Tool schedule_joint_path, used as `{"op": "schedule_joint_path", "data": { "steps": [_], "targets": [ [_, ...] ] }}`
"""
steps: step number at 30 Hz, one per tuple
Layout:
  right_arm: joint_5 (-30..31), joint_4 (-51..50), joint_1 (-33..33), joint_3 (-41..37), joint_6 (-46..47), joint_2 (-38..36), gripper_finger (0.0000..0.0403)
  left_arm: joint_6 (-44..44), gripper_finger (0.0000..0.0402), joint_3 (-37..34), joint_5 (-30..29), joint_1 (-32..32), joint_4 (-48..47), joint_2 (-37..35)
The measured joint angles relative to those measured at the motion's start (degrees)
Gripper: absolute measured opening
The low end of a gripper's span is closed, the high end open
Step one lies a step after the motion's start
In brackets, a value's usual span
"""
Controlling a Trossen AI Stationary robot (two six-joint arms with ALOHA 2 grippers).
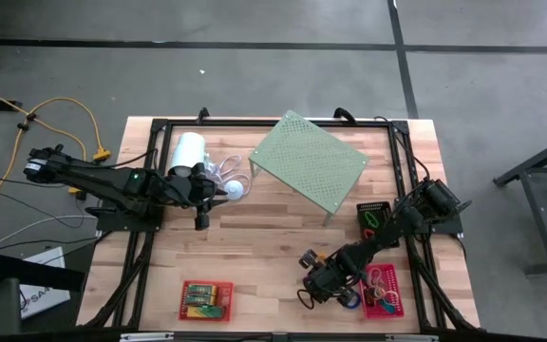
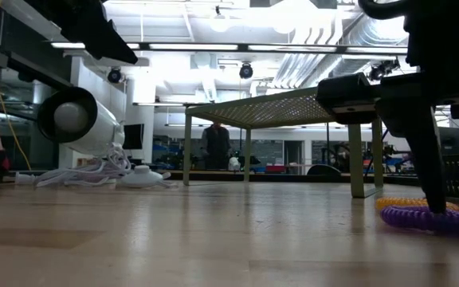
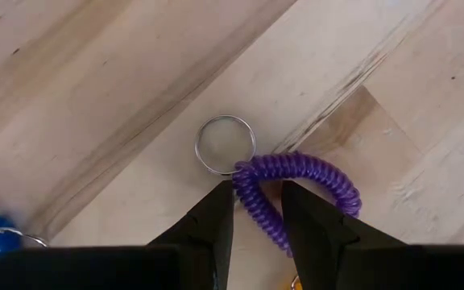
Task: Pick & Place Office Desk Supplies
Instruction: Put the violet spring keychain into the black bin
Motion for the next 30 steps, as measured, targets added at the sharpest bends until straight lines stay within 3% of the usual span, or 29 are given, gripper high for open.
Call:
{"op": "schedule_joint_path", "data": {
  "steps": [7,18,30],
  "targets": [
    [0.0,0.2,0.0,0.0,0.1,0.0,0.0091,0.0,0.0089,0.0,0.0,0.0,0.0,0.0],
    [-0.4,0.4,0.0,0.0,0.1,0.1,0.0021,0.0,0.0089,0.0,0.0,0.0,0.0,0.0],
    [0.3,2.1,0.0,-0.1,1.2,-0.1,0.0024,0.0,0.0089,0.0,0.0,0.0,0.0,0.0]
  ]
}}
